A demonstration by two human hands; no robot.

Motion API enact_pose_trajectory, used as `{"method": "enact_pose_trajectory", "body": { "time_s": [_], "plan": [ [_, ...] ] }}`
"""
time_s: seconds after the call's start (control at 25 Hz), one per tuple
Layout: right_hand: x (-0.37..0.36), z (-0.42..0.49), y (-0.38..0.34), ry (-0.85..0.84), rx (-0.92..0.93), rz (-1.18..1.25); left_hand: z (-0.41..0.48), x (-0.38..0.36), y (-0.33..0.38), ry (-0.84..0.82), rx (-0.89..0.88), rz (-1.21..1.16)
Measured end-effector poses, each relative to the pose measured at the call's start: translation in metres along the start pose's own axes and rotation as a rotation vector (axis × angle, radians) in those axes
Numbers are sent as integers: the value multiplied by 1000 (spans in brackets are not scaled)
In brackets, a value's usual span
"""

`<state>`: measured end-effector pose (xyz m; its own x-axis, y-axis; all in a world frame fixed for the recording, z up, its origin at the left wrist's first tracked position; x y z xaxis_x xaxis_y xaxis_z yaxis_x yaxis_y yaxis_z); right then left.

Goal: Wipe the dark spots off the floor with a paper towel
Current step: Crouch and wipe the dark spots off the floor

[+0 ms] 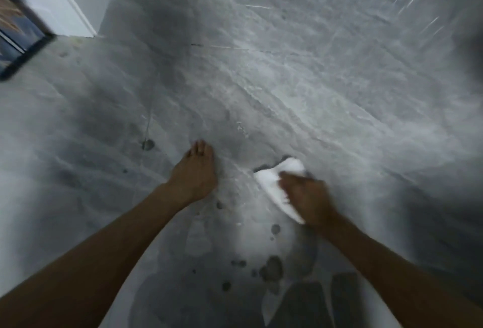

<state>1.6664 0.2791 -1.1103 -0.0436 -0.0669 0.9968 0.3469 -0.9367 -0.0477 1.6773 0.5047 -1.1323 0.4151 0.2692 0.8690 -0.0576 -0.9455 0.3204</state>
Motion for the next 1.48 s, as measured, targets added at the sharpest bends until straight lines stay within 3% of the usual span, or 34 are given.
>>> {"method": "enact_pose_trajectory", "body": {
  "time_s": [0.12, 0.16, 0.2, 0.28, 0.36, 0.44, 0.52, 0.68, 0.76, 0.8, 0.92, 1.0, 1.12, 1.16, 1.2, 1.24, 1.32, 1.36, 1.4, 1.48],
  "plan": [
    [24, -52, 129, 27, -644, -31, -1, -6, 3, -45, 3, -8],
    [23, -76, 130, 38, -803, -14, -2, -7, 5, -57, 1, 7],
    [12, -86, 104, -13, -844, 41, -4, -6, 4, -45, 14, -7],
    [4, -74, 6, -3, -694, 61, -10, -1, 4, -4, 42, -94],
    [-2, -54, -99, -33, -363, 70, -17, 5, 3, 11, 0, -181],
    [-1, -30, -137, 24, -132, 71, -27, 30, -10, 107, -47, -186],
    [-1, -9, -124, 90, -38, 16, -45, 67, -52, 269, 23, -151],
    [3, 71, -60, 102, -584, -28, -105, 94, -176, 398, 334, -170],
    [-1, 108, -100, 61, -668, 122, -140, 81, -215, 374, 414, -179],
    [-5, 125, -136, 64, -619, 160, -153, 71, -226, 365, 424, -179],
    [-5, 142, -270, 165, -212, 177, -157, 45, -242, 309, 427, -157],
    [-32, 120, -343, -25, 178, 208, -154, 47, -249, 313, 486, -161],
    [-62, 107, -343, -271, 636, 67, -146, 42, -248, 250, 442, -136],
    [-64, 130, -319, -256, 613, -12, -144, 38, -249, 221, 428, -134],
    [-61, 167, -286, -200, 449, -107, -144, 37, -252, 209, 432, -142],
    [-47, 204, -250, -102, 201, -135, -145, 38, -255, 220, 458, -161],
    [-23, 232, -202, 35, -315, 55, -144, 42, -259, 241, 499, -180],
    [-21, 225, -217, 44, -386, 127, -144, 44, -258, 240, 504, -188],
    [-23, 217, -252, 62, -337, 169, -143, 43, -257, 235, 490, -190],
    [-28, 180, -340, 48, -63, 281, -142, 38, -256, 205, 441, -170]
  ]
}}
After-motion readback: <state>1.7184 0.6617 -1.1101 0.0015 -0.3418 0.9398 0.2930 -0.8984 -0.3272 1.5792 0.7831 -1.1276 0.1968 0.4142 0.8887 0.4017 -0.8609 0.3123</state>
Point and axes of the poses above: each hand's wrist, its own z-axis towards the middle knuckle, its own x-axis out of the back of the hand, y = z × x, the point moved 10 cm from there along z, towards the middle knuckle, and after that the axes turned 11 degrees about -x, right-handed, at the moved point
